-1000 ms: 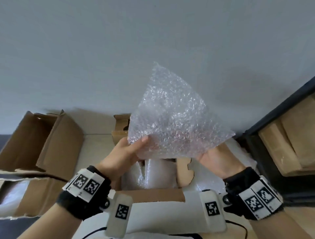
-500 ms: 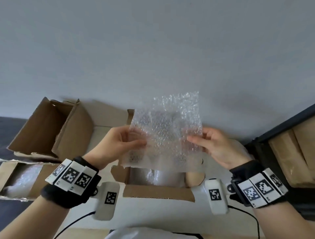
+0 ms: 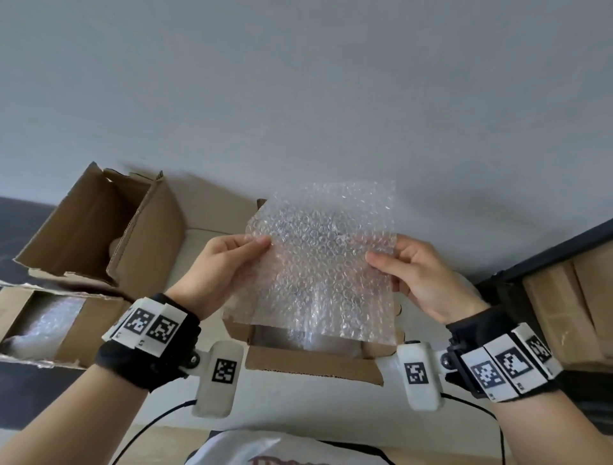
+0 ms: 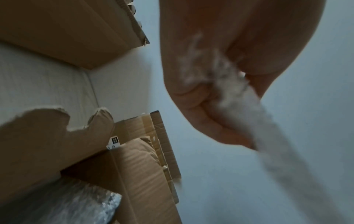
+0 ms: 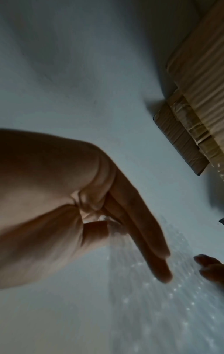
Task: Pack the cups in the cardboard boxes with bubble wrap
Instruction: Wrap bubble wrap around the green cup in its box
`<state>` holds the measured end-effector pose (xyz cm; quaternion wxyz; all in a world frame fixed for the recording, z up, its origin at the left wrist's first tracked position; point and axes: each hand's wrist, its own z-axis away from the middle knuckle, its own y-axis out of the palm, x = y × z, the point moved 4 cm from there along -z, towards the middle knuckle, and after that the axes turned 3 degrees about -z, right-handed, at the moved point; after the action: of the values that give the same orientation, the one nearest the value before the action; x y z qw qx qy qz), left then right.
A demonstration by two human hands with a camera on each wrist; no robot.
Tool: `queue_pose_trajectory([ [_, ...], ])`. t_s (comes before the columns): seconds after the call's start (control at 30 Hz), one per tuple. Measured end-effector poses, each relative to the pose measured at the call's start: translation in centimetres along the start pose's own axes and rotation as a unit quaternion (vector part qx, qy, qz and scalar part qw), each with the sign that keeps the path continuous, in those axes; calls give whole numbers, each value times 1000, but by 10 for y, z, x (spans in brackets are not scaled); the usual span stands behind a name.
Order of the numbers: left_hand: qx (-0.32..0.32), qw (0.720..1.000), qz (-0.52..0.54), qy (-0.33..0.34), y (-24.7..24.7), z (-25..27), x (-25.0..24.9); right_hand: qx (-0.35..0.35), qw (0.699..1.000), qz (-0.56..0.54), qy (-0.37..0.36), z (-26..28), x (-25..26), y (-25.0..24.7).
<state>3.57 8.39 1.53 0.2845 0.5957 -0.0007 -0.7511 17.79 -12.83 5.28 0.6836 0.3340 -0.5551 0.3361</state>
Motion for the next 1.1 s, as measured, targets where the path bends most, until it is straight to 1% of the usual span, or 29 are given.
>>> queue_pose_trajectory([
  [0.07,1,1000,-1,17,-4,2,1,2,1000,17,-1,1,-1,3],
  [0.17,2,999,36,41,-5,6,1,-8,1000,28,10,2,-6,0],
  [0.23,-2,999,20,43,-10,10,-1,1,1000,18,18,0,-8,0],
  [0.33,29,999,-13,30,-16,16,-5,38,998,-10,54,-3,-5,4],
  [0.37,32,999,-23,28,-18,17,-7,38,998,10,55,-5,-5,4],
  [0.4,26,998,-44,28,-19,17,-8,30,996,59,54,-8,-5,5],
  [0.43,14,996,-76,34,-18,17,-10,18,989,142,46,-11,-6,5],
  [0.47,-1,992,-118,46,-17,17,-12,-3,974,225,30,-14,-5,5],
  [0.5,-8,986,-154,60,-14,16,-13,-23,959,281,14,-17,-4,7],
  [0.53,-8,982,-179,66,-13,14,-14,-37,951,307,-1,-20,-3,10],
  [0.6,6,976,-211,48,-12,12,-14,-41,942,328,-55,-25,1,17],
  [0.63,17,969,-245,33,-10,11,-15,-39,936,340,-82,-26,4,21],
  [0.7,32,942,-333,7,-6,9,-12,-42,925,361,-108,-28,8,30],
  [0.73,23,933,-358,4,-4,7,-11,-56,925,357,-116,-29,9,34],
  [0.77,4,934,-358,6,-2,6,-10,-75,926,346,-126,-29,12,39],
  [0.83,-37,945,-324,7,-2,0,-6,-103,924,326,-171,-26,16,51],
  [0.87,-52,953,-299,1,-3,-2,-3,-97,922,319,-195,-23,17,59],
  [0.93,-61,969,-239,-32,-4,-4,5,-54,918,324,-221,-17,11,74],
  [0.97,-57,978,-193,-57,-5,-4,9,-26,909,347,-227,-14,5,80],
  [1.03,-31,990,-58,-127,-4,1,19,22,877,416,-239,-9,-10,89],
  [1.07,-12,987,-5,-160,-4,4,25,37,861,447,-239,-7,-19,91],
  [1.1,6,983,15,-184,-5,6,32,50,849,470,-235,-7,-27,92],
])
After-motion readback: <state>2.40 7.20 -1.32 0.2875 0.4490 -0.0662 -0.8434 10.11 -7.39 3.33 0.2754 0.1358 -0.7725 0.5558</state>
